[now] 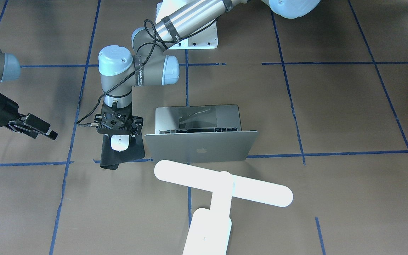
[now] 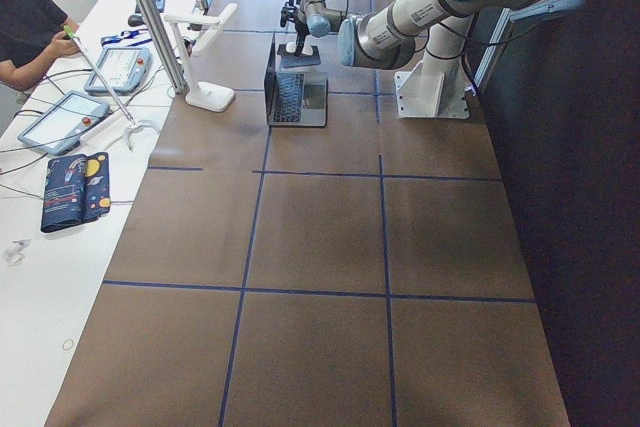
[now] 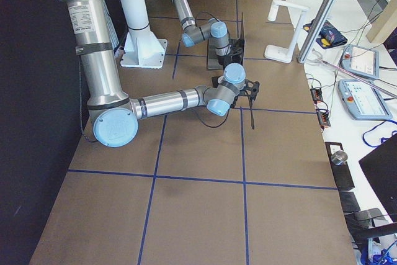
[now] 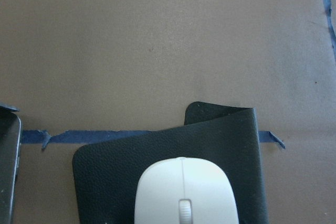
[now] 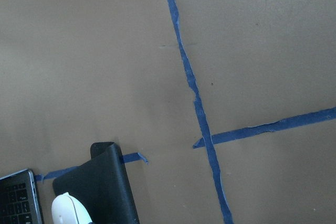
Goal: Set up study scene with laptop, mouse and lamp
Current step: 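Lower the mouse onto the pad and open the left gripper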
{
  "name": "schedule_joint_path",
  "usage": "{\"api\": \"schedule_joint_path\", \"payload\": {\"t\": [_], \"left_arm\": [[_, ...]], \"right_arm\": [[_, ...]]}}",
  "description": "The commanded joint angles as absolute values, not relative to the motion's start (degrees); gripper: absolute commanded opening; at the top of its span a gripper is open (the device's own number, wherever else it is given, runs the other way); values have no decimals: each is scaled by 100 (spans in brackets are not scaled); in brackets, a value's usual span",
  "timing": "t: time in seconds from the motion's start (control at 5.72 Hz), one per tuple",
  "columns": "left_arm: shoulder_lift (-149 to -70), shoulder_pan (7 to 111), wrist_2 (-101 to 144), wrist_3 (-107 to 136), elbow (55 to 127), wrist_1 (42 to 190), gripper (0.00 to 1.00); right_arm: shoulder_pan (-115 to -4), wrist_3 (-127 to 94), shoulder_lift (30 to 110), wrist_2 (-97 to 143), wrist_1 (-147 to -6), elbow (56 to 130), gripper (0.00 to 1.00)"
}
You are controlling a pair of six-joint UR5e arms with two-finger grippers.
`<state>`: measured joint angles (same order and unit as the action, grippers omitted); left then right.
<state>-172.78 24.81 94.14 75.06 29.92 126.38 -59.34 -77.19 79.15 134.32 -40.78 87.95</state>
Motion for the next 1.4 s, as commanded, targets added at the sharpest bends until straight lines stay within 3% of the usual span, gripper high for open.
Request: {"api": "schedule_joint_path", "payload": {"t": [0.0, 0.17, 0.7, 1.05, 1.22], "left_arm": [[-17271, 2452, 9413, 7497, 2936, 12761, 72], [-17271, 2452, 9413, 7497, 2936, 12762, 84], [-17262, 2487, 9422, 7541, 3223, 12762, 87], [-16704, 2514, 9483, 7524, 4588, 12369, 87], [-16081, 2575, 9805, 7497, 6024, 11305, 87]], "right_arm": [[-5941, -7717, 7910, 13456, -4078, 8798, 100], [-5941, -7717, 7910, 13465, -4078, 8798, 100], [-5941, -7717, 7910, 13518, -4078, 8798, 100], [-6081, -7717, 7928, 13622, -4078, 8824, 100], [-6195, -7717, 7945, 13727, -4078, 8824, 100]]}}
